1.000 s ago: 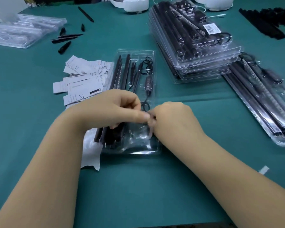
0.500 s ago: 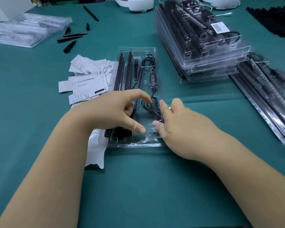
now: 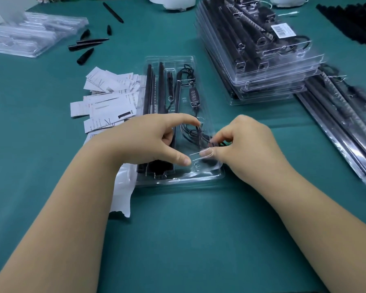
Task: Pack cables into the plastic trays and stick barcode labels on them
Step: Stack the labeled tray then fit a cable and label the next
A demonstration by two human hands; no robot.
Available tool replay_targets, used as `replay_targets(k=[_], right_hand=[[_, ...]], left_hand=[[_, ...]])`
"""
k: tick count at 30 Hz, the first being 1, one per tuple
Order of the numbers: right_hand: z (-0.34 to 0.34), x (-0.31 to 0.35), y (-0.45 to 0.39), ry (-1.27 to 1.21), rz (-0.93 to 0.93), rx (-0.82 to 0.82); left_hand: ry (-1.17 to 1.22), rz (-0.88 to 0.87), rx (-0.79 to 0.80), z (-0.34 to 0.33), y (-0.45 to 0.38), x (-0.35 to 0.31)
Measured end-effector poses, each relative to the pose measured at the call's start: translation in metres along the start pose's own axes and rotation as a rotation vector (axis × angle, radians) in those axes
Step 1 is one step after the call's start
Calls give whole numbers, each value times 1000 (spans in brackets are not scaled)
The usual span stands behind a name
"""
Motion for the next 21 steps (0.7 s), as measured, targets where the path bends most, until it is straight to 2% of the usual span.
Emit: replay_targets(k=[5,8,11,17,21], right_hand=[[4,7,-1,81,129,239],[13,0,-4,-219,0,378],[15,-13,-7,-553,-201,329],[17,-17,-8,-370,-226,186],[19,-13,-9,-359,-171,207]], left_hand=[[34,5,-12,1,1,1],[23,12,-18,1,1,1],[-4,7,-23,1,1,-1],[-14,15,-36,0,1,-2],[17,5,-57,0,2,-1]])
Point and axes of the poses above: each hand's wrist, its own y-axis away from the middle knuckle, its own z-axis out of the back of the hand, x = y × z, the point moved 5 cm from there along -y, towards the middle knuckle, and after that the axes turned 8 degrees about -y, right-handed, at the moved point
